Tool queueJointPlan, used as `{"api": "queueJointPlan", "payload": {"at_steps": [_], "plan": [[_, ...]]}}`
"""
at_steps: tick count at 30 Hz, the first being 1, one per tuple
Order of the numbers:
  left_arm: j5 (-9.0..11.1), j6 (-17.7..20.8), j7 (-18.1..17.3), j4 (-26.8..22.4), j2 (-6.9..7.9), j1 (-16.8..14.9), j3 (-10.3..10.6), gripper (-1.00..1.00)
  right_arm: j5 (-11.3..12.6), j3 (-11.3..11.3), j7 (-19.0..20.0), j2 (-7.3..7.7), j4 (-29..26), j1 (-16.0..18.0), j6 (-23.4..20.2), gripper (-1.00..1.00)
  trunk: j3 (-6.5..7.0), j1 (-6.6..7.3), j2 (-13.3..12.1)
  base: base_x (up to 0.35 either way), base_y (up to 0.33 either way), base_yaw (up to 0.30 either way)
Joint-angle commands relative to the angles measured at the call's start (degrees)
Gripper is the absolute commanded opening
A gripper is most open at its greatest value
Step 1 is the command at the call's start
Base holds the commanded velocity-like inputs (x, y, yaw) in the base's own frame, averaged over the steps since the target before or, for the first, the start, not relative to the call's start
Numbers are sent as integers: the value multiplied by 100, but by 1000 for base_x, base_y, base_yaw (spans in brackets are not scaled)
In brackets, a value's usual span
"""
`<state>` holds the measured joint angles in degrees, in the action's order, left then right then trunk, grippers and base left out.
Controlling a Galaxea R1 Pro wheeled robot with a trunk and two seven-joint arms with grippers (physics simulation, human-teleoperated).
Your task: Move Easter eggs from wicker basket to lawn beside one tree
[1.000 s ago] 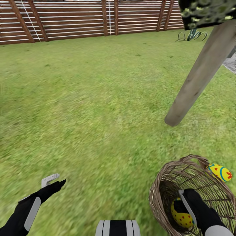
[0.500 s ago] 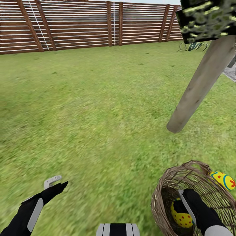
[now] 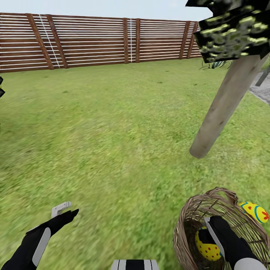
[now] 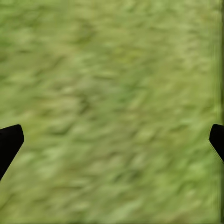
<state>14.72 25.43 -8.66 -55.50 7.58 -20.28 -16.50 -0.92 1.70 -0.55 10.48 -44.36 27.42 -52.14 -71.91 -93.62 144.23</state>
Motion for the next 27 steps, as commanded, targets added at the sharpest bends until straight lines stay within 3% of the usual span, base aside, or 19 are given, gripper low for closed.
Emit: {"api": "queueJointPlan", "payload": {"at_steps": [1,18,20,23,24,27], "plan": [[29,41,-16,-5,-2,-2,-13,100,-5,5,-6,-2,-6,1,-24,-100,18,3,0,0,0,0],[24,47,-11,20,-2,-2,-7,100,-5,-18,-7,-10,-2,2,-24,-100,395,47,-23,0,0,0],[22,284,0,21,-4,-2,21,100,-5,-20,-6,-11,-2,1,-24,-100,439,52,-25,0,0,0],[28,1382,4,16,-77,-2,814,100,-5,-6,-8,-4,-2,2,-24,-100,506,60,-29,0,0,0],[30,1597,0,-8,-52,-2,890,100,-5,-4,-7,-3,-2,3,-24,-100,528,63,-31,0,0,0],[-28,1760,-4,-278,43,-2,951,100,-7,-11,-11,-10,-2,1,-24,-100,594,70,-35,0,0,0]]}}
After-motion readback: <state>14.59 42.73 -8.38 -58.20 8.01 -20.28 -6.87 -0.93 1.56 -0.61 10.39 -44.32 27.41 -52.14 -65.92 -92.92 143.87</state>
